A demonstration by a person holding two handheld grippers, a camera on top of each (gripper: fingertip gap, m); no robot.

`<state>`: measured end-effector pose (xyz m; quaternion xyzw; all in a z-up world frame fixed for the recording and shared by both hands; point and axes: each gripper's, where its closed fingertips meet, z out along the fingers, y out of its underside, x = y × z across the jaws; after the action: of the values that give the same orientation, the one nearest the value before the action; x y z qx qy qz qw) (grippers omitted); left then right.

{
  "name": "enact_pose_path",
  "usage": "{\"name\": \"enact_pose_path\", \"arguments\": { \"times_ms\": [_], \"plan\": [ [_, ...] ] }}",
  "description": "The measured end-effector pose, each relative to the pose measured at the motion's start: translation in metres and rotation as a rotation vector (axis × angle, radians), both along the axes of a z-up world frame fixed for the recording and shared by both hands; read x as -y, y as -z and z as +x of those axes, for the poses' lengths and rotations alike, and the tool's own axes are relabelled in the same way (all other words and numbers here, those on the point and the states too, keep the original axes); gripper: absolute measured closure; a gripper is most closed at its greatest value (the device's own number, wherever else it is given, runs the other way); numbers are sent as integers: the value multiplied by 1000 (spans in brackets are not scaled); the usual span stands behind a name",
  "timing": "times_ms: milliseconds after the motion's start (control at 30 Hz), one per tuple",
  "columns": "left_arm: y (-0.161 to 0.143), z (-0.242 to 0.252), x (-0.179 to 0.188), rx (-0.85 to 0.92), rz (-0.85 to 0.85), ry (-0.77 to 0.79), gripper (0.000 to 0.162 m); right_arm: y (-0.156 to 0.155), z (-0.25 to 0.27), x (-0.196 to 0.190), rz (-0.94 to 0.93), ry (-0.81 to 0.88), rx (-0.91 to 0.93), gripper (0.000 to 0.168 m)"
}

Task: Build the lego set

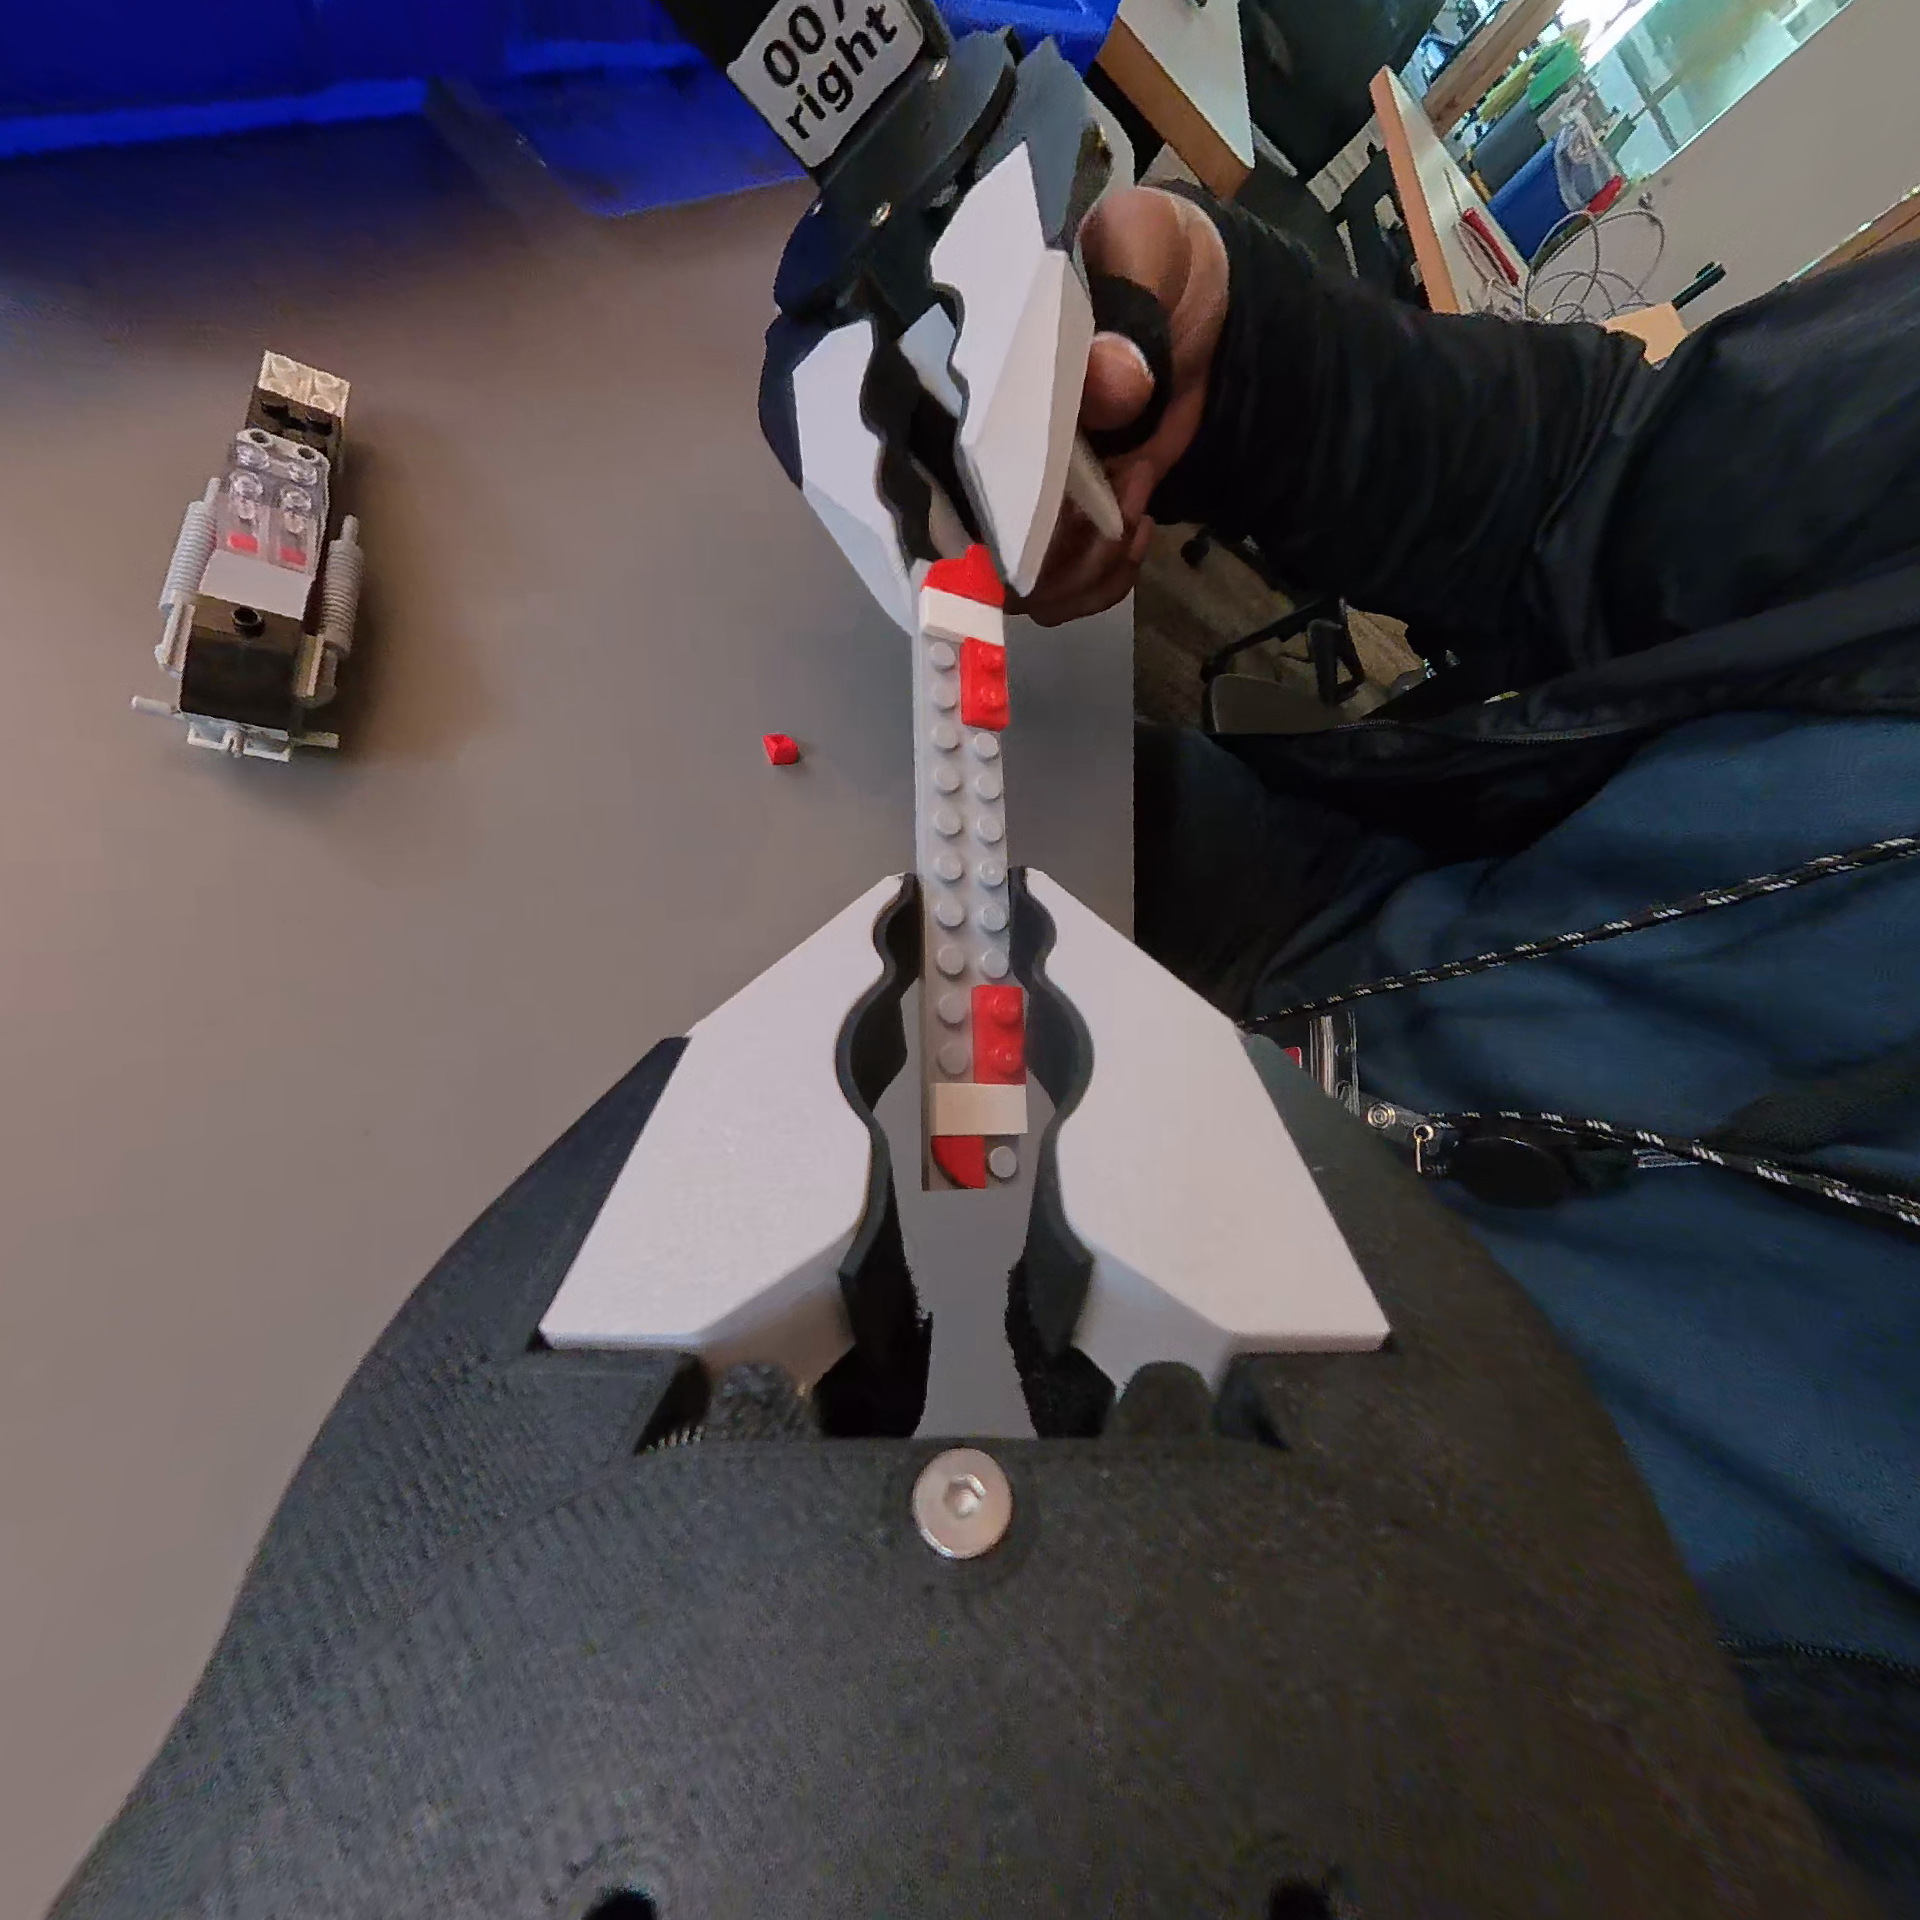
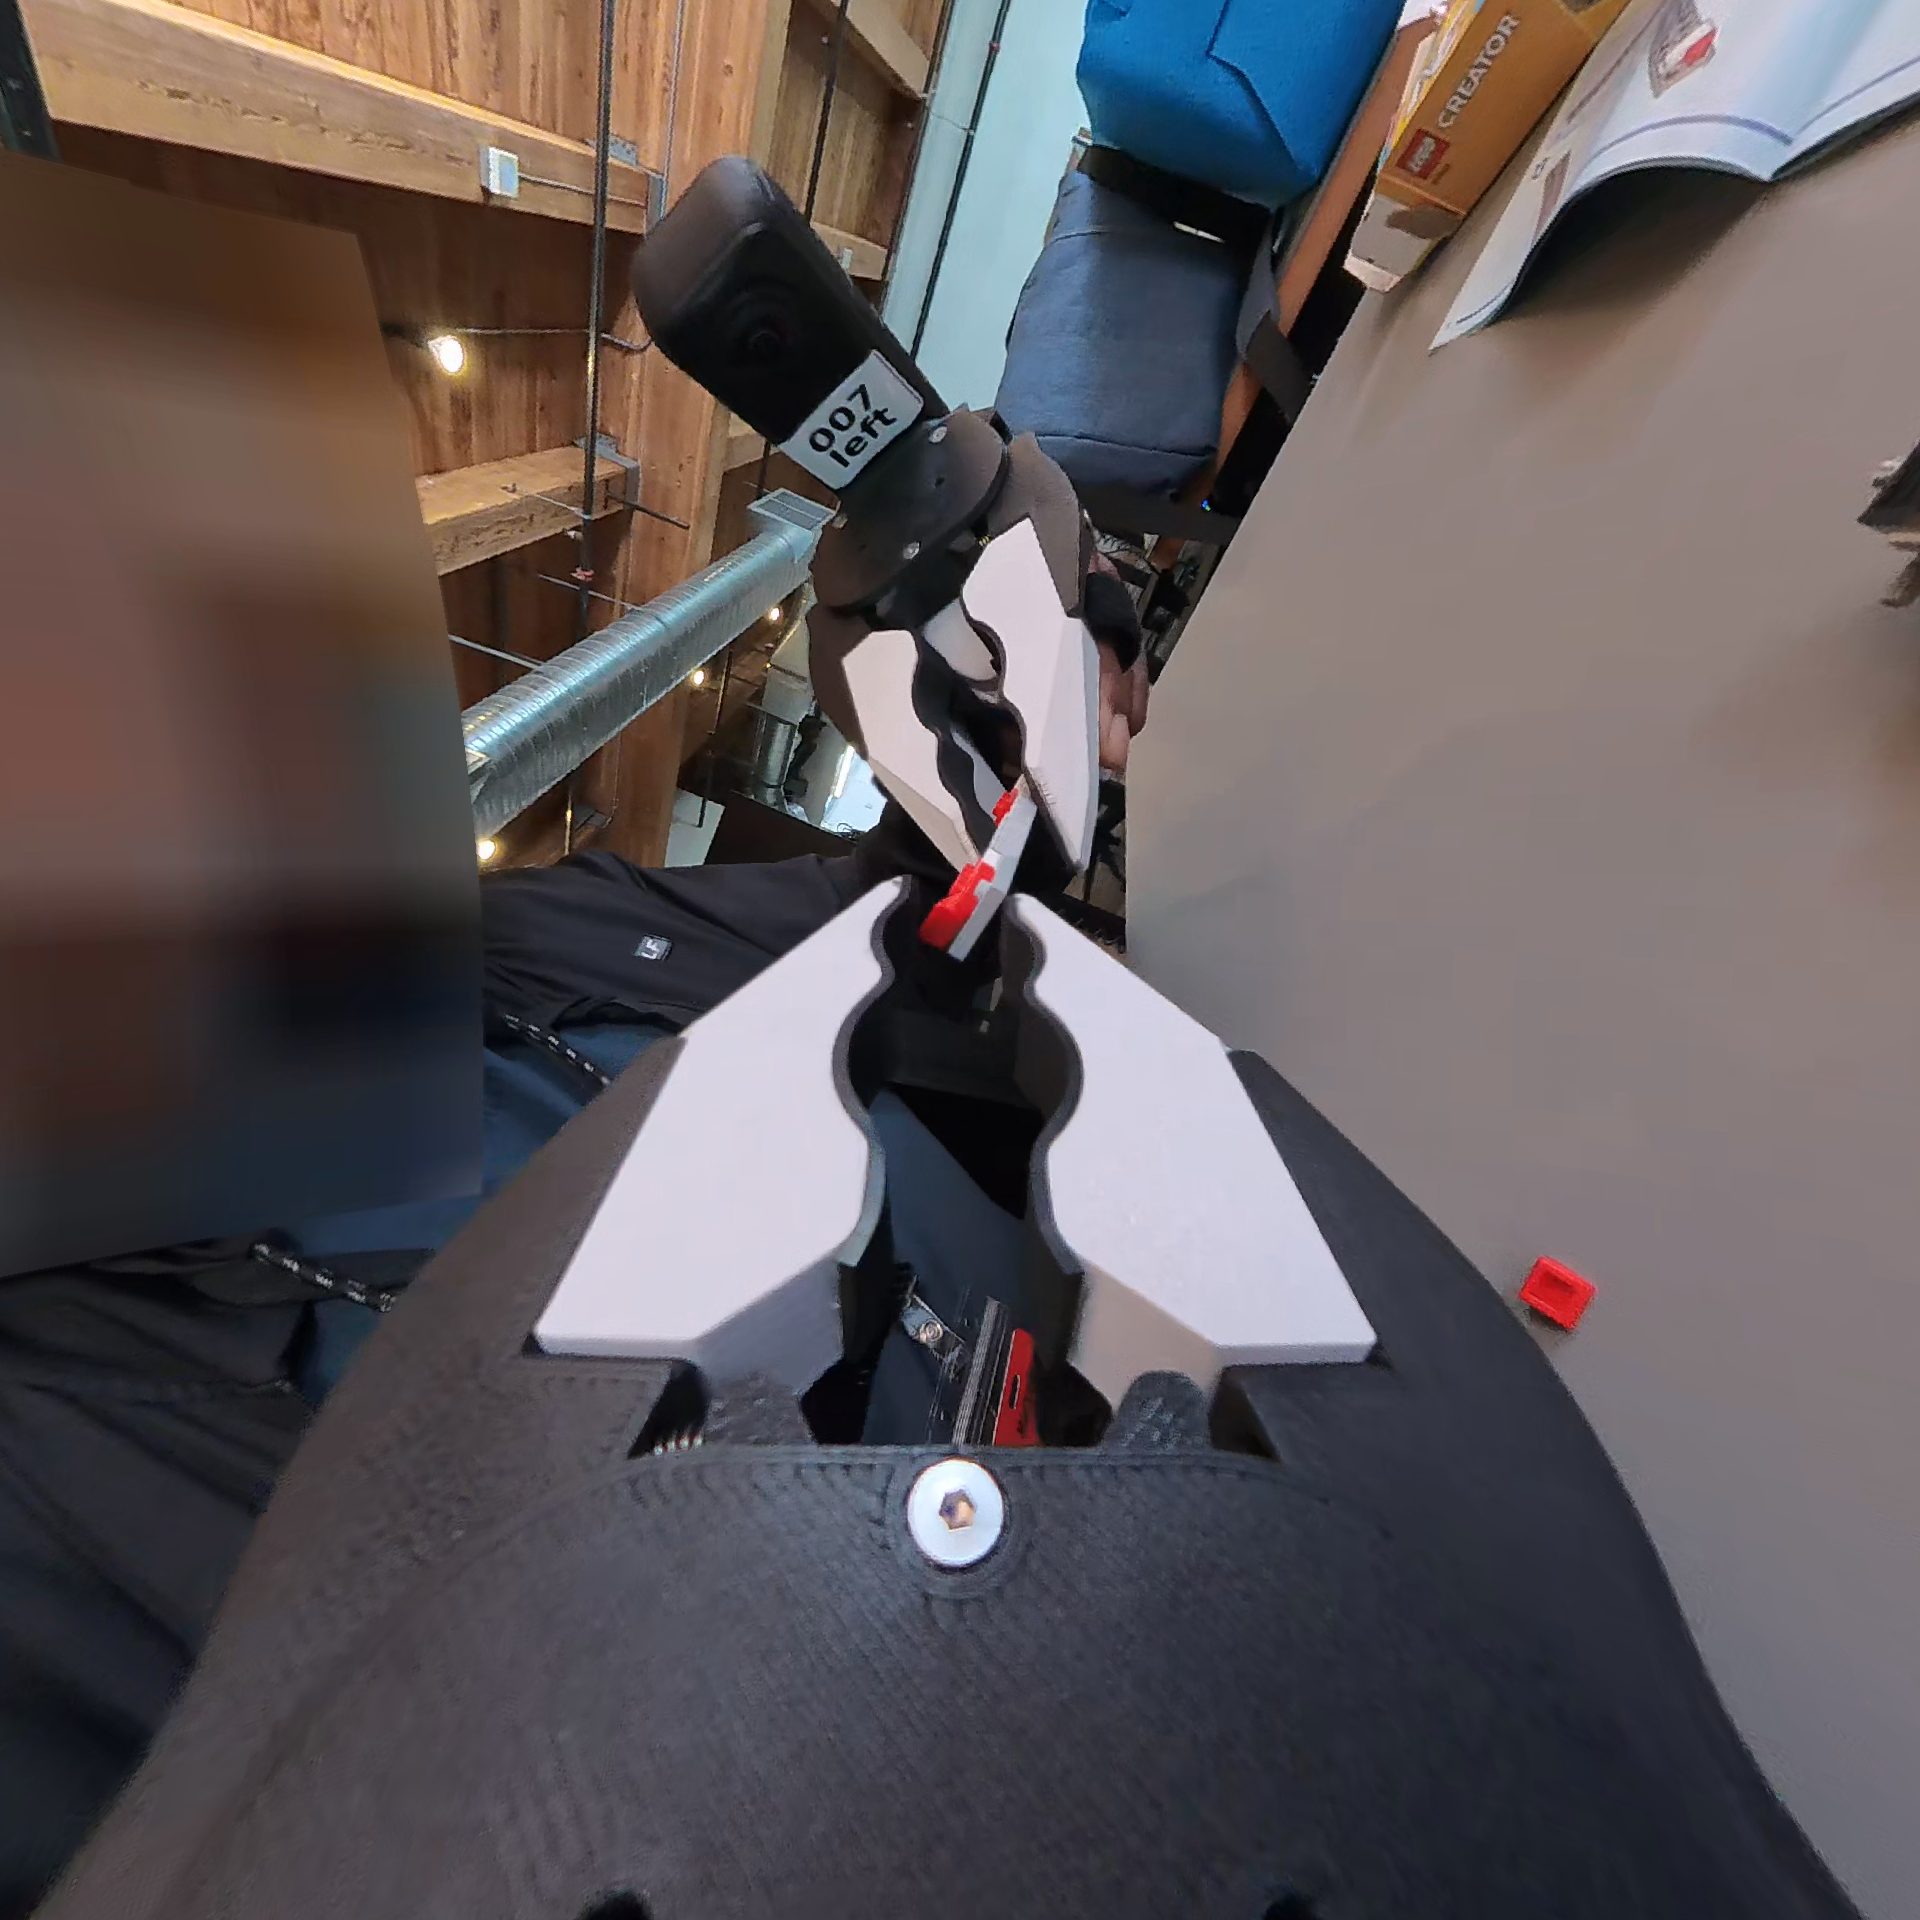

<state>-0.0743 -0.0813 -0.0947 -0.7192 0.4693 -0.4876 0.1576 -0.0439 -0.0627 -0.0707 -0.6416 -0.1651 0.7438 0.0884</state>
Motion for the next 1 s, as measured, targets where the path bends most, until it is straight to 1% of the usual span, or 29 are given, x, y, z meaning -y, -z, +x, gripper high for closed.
{"name": "enact_pose_path", "arguments": {
  "times_ms": [467,667,767,1000],
  "plan": [
    [-3,1,-5,10,-18,-44,147,1,0,-2,85,40,64,157],
    [0,0,-6,3,-21,-55,148,3,-1,-3,115,56,88,160],
    [-1,0,-5,11,-24,-53,151,3,-1,-2,136,54,112,163],
    [0,1,-6,20,-43,-55,152,5,-1,-6,124,77,130,162]
  ]
}}
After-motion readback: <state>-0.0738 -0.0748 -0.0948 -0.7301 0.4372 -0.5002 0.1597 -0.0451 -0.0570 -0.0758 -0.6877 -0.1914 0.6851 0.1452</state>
